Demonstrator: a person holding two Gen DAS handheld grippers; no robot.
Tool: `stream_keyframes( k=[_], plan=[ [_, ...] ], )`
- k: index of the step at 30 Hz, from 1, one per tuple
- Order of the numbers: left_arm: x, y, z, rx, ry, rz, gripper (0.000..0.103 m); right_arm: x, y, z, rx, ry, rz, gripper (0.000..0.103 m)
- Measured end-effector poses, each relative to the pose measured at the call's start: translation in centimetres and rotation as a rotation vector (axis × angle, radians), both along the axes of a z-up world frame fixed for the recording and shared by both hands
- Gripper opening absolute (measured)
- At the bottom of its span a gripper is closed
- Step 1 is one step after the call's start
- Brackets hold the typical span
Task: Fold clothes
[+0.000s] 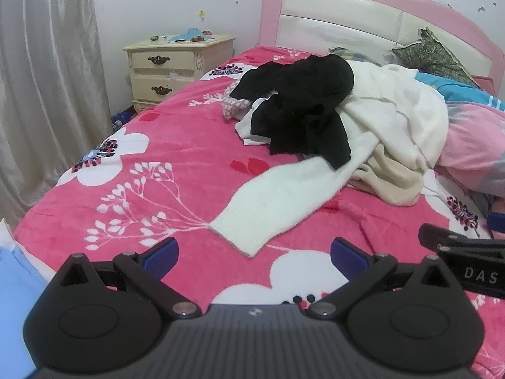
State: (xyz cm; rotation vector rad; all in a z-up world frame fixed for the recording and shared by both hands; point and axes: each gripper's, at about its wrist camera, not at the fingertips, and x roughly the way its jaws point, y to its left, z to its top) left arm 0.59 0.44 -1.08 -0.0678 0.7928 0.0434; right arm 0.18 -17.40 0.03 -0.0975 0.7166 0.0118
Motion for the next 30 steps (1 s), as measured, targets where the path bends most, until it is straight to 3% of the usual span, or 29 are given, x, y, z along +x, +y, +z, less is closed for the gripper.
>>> stream_keyframes(
  k=[19,25,30],
  plan=[
    [0.3,0.3,-0.3,-0.007,-0.004,0.025,0.103,0.2,0.2,-0.1,-0.005,-0.007,-0.008,0.102],
    [2.3,0.9,-0.9,-0.02,-0.056,0.002,0.103,1.6,-0.5,-0.1,-0.007,-0.113,0.059,0.102],
    [6.3,1.2,-1.4,-0.003,-0.166,-0.043,0.103,5.5,-1.3,-0.2,-0.021,-0.243,0.153,0.102]
  ],
)
